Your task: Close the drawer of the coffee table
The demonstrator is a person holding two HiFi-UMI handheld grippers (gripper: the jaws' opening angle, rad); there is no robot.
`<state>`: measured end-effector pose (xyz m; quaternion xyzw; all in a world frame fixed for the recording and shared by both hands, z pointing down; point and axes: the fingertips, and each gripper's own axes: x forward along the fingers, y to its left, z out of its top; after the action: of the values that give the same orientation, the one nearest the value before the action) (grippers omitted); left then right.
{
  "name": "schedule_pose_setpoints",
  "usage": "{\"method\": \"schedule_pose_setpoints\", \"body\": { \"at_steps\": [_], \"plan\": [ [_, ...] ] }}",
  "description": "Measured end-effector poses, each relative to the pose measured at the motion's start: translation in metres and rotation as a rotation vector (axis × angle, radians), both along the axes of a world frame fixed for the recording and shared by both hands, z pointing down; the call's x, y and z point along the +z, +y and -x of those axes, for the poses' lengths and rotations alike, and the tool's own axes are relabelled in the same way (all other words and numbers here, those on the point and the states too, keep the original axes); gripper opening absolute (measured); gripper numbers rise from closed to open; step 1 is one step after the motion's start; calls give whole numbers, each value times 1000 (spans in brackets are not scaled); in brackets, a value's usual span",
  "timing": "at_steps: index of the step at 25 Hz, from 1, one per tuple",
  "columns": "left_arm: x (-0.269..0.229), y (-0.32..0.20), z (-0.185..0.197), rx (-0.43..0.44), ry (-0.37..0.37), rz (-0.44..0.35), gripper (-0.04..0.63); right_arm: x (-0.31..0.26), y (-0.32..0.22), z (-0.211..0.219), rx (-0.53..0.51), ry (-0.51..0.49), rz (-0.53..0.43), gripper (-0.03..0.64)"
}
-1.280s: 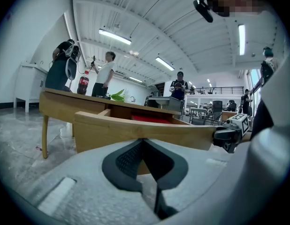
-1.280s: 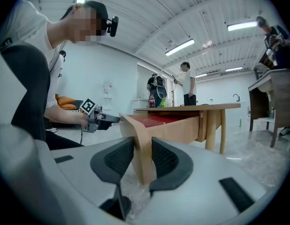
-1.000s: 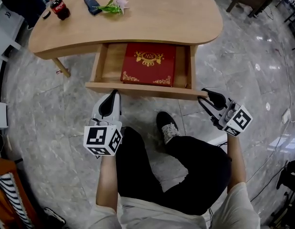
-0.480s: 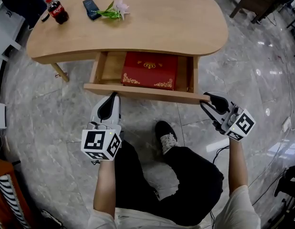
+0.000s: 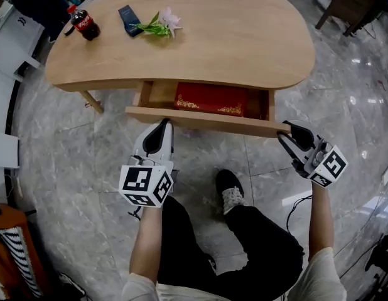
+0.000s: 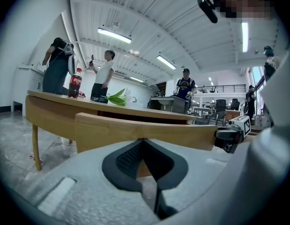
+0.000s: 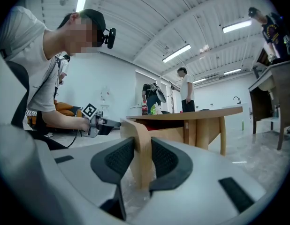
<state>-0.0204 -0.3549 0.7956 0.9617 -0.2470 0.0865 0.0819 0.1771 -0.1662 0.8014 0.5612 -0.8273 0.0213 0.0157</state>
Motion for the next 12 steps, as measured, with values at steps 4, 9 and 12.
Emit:
{"method": "schedule_pose_setpoints", "body": {
  "at_steps": [4, 9, 12],
  "plan": [
    [1, -13, -11, -8, 20, -8, 9, 0, -13, -11, 10, 21, 0, 120],
    [2, -26, -21, -69, 64, 16, 9, 1, -25, -22, 20, 31, -3, 121],
    [0, -34, -27, -70, 88, 11, 9, -1, -34, -30, 32, 15, -6, 124]
  ]
}}
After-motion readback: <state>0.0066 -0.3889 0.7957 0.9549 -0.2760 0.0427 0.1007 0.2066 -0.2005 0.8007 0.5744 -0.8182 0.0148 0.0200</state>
